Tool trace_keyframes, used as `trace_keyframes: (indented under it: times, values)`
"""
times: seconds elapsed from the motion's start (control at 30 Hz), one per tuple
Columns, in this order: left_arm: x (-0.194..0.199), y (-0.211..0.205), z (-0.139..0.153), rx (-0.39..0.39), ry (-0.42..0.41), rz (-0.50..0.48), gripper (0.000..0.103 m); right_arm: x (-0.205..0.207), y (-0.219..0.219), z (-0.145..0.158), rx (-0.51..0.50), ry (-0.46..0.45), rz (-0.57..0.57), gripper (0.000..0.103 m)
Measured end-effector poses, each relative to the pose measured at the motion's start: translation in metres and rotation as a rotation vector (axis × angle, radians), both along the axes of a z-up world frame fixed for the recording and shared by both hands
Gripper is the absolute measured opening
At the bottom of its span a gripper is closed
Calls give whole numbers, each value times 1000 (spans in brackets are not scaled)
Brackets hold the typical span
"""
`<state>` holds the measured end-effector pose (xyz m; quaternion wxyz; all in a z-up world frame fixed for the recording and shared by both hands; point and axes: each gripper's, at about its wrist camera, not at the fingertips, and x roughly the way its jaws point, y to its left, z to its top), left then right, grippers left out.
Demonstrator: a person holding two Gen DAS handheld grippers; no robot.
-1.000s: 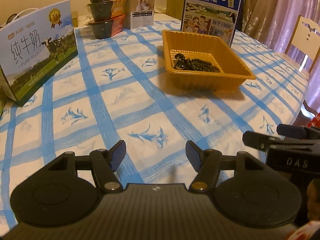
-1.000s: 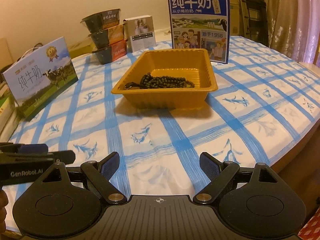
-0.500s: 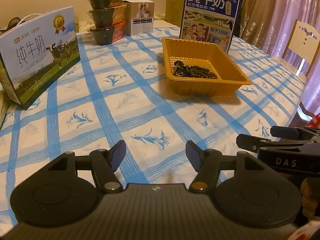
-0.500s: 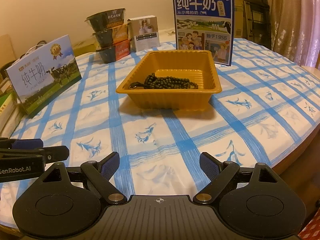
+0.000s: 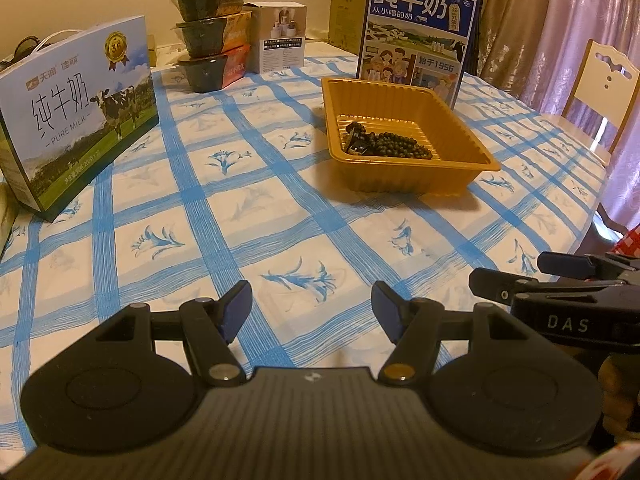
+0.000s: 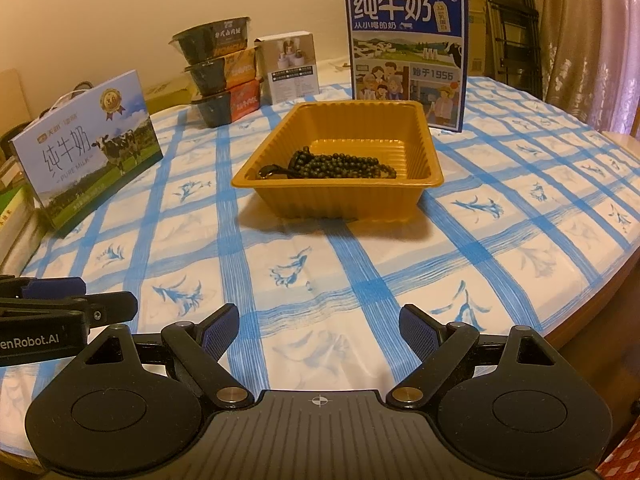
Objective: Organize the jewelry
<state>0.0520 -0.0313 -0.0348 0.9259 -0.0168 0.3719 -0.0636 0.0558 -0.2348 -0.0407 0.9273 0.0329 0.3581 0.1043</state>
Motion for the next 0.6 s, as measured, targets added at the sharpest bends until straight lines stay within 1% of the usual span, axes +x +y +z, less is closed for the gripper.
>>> trace_keyframes:
  times: [0.6]
  values:
    - [0,0,1,-1,0,1,64,1,0,-1,2,2,1,87]
